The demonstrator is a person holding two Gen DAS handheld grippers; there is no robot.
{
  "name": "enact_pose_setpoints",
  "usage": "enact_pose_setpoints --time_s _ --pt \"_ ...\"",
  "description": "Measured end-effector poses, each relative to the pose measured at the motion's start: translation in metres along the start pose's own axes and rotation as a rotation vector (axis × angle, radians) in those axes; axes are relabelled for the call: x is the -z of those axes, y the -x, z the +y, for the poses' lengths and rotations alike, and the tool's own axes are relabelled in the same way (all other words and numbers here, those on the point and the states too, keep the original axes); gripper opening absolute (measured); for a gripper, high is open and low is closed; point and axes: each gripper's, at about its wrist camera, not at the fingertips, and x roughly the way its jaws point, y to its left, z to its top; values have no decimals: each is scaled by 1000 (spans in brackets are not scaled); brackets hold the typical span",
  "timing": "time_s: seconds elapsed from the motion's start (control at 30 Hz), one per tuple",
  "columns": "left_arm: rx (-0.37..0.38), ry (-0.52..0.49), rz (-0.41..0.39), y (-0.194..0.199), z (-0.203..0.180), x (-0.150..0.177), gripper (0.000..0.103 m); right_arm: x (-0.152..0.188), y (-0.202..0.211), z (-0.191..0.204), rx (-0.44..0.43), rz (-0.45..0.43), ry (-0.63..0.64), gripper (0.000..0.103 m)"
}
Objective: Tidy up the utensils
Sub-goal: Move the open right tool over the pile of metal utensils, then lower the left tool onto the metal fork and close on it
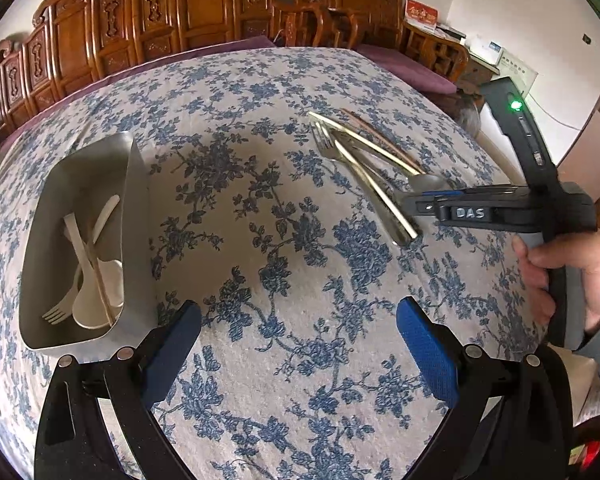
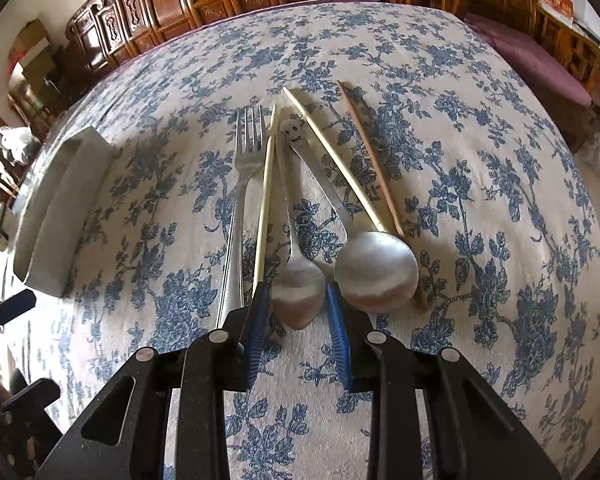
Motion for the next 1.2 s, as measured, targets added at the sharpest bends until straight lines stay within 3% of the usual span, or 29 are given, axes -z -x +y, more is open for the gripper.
enact_pose_setpoints --time_s 0.43,0.63,0.97,1.2 --pt "-13 -8 14 -9 -7 -2 94 13 8 4 68 -51 47 30" --pt "-8 7 14 -28 -12 -26 94 29 18 -6 94 -26 122 30" --pt "35 33 56 -83 -36 -76 51 42 23 -27 44 -27 116 31" --pt "72 93 94 -116 -40 -98 26 46 34 -33 -16 -48 95 33"
